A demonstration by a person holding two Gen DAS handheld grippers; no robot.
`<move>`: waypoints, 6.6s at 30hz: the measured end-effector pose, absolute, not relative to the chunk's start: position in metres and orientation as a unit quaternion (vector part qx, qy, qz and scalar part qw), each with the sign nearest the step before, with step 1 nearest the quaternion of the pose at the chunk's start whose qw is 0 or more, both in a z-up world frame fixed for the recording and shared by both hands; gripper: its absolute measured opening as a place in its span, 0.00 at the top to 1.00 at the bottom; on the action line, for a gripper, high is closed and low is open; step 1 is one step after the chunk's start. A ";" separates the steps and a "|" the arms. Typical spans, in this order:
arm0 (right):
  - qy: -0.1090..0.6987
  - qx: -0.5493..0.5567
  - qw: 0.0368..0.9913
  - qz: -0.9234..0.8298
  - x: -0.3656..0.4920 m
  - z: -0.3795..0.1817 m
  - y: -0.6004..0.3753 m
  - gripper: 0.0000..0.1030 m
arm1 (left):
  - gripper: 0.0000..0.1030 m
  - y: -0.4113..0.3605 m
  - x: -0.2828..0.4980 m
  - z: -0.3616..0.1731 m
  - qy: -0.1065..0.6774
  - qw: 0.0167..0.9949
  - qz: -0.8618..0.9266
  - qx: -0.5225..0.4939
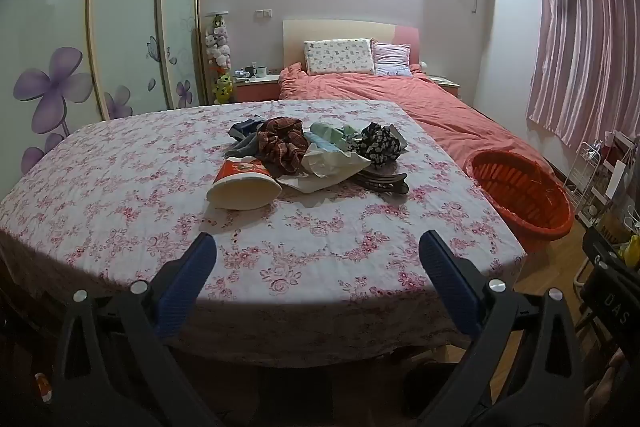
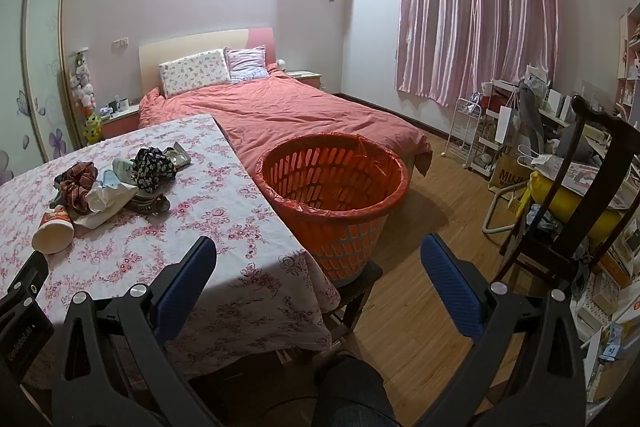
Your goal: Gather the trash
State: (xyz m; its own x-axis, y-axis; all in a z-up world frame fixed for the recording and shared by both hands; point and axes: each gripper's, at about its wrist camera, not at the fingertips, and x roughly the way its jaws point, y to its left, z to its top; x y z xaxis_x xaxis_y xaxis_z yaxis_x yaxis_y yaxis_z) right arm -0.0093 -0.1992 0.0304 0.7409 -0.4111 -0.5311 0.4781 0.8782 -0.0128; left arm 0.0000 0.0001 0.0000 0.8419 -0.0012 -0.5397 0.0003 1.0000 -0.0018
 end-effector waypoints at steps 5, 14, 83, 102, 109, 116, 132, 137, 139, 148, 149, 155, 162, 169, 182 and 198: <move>0.269 0.063 0.931 -0.239 -0.009 0.030 -0.199 0.02 | 0.04 0.000 0.000 0.001 0.281 0.960 0.000 -0.001; 0.269 0.063 0.931 -0.239 -0.009 0.030 -0.199 0.02 | 0.04 0.000 0.000 0.000 0.282 0.959 0.000 0.000; 0.269 0.063 0.931 -0.239 -0.011 0.030 -0.199 0.02 | 0.04 0.000 0.000 0.000 0.282 0.959 0.000 -0.001; 0.261 0.062 0.947 -0.177 0.013 0.025 -0.191 0.02 | 0.04 0.018 0.020 -0.005 0.303 0.952 -0.020 -0.028; 0.277 0.052 0.954 -0.105 0.048 0.023 -0.174 0.02 | 0.04 0.058 0.053 -0.012 0.307 0.951 0.002 -0.047; 0.316 0.048 0.946 -0.055 0.102 0.008 -0.160 0.05 | 0.05 0.105 0.094 -0.027 0.319 0.946 0.031 -0.048; 0.400 0.061 0.914 0.029 0.203 -0.031 -0.136 0.22 | 0.45 0.135 0.171 -0.069 0.391 0.918 0.010 -0.062; 0.419 0.045 0.905 0.058 0.219 -0.040 -0.124 0.34 | 0.63 0.134 0.191 -0.074 0.405 0.913 0.010 -0.054; 0.434 0.046 0.897 0.072 0.222 -0.045 -0.121 0.42 | 0.72 0.137 0.195 -0.076 0.410 0.910 0.008 -0.057; 0.435 0.010 0.897 0.081 0.223 -0.048 -0.106 0.52 | 0.75 0.141 0.203 -0.074 0.408 0.911 0.005 -0.061; 0.433 -0.002 0.898 0.075 0.222 -0.048 -0.104 0.57 | 0.75 0.140 0.203 -0.074 0.407 0.912 0.006 -0.060; 0.436 0.024 0.895 0.091 0.216 -0.046 -0.116 0.67 | 0.85 0.144 0.198 -0.065 0.387 0.920 0.000 -0.064; 0.430 -0.006 0.900 0.075 0.221 -0.048 -0.101 0.59 | 0.82 0.135 0.205 -0.070 0.399 0.915 0.009 -0.053; 0.424 0.014 0.901 0.085 0.220 -0.044 -0.108 0.69 | 0.92 0.135 0.211 -0.069 0.394 0.918 0.006 -0.052; 0.373 0.043 0.923 0.091 0.194 -0.008 -0.129 0.69 | 0.93 0.141 0.182 -0.033 0.347 0.935 -0.004 -0.069; 0.267 0.091 0.958 0.047 0.164 0.050 -0.176 0.69 | 0.93 0.074 0.164 0.044 0.273 0.956 -0.081 -0.064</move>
State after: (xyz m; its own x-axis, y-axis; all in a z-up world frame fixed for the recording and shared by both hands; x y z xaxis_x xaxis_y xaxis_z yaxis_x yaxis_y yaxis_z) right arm 0.1641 -0.1764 0.0496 0.8528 0.1393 -0.5032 -0.0421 0.9790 0.1996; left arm 0.1637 0.0737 0.0445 0.8379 -0.1891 -0.5120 0.1193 0.9788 -0.1663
